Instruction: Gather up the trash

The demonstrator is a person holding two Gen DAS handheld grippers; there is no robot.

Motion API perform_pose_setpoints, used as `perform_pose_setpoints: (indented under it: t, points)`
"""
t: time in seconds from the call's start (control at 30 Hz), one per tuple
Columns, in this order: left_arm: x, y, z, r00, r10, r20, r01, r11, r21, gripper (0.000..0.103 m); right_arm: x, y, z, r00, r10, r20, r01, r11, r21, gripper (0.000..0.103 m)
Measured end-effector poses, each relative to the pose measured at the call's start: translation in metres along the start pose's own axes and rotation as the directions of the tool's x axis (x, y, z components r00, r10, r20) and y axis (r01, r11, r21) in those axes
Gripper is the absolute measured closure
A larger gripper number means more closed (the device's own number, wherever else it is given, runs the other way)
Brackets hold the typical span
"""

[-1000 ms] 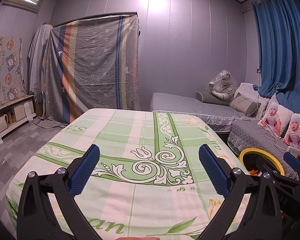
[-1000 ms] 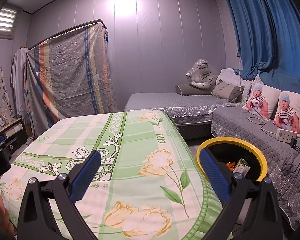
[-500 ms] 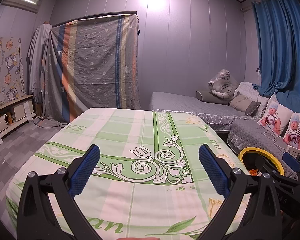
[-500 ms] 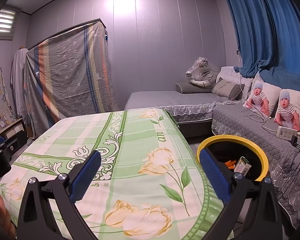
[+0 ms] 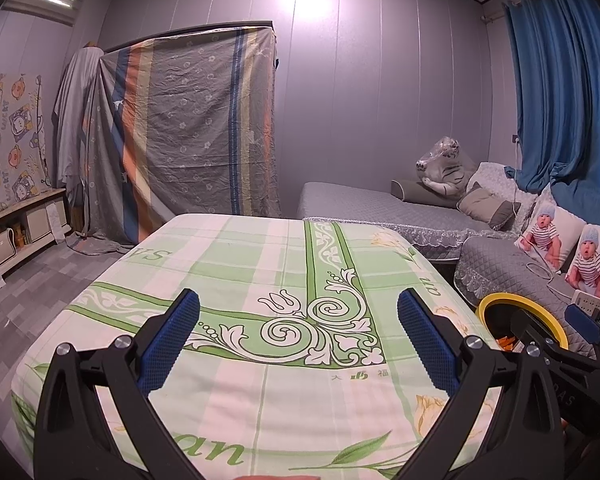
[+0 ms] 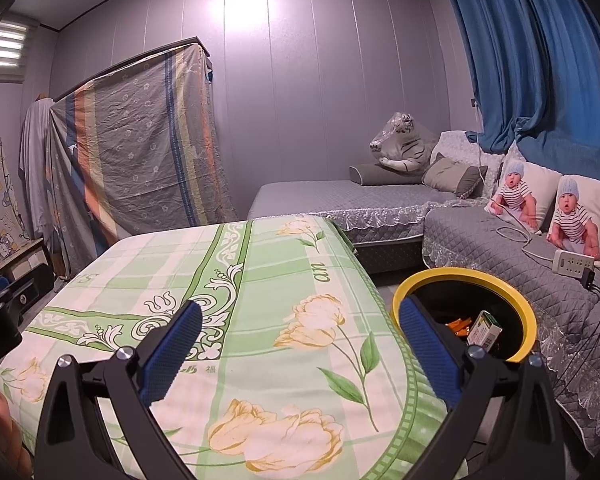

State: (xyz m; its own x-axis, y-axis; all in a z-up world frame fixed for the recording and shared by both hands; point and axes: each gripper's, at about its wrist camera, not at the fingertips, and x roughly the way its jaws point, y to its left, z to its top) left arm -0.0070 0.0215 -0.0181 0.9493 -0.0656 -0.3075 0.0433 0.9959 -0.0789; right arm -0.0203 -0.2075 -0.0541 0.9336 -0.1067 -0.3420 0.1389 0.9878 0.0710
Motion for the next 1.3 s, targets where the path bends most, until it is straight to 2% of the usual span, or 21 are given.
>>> perform_pose_setpoints:
  t: [1.3]
  points:
    - [0.0036,-0.0013,-0.0075,1.0,-0.01,-0.005,0.01,1.0,0.0,0.008,0.0002,-0.0015,-0.0024,1.0,-0.005,-0.007,0.005,1.0,0.009,0.008]
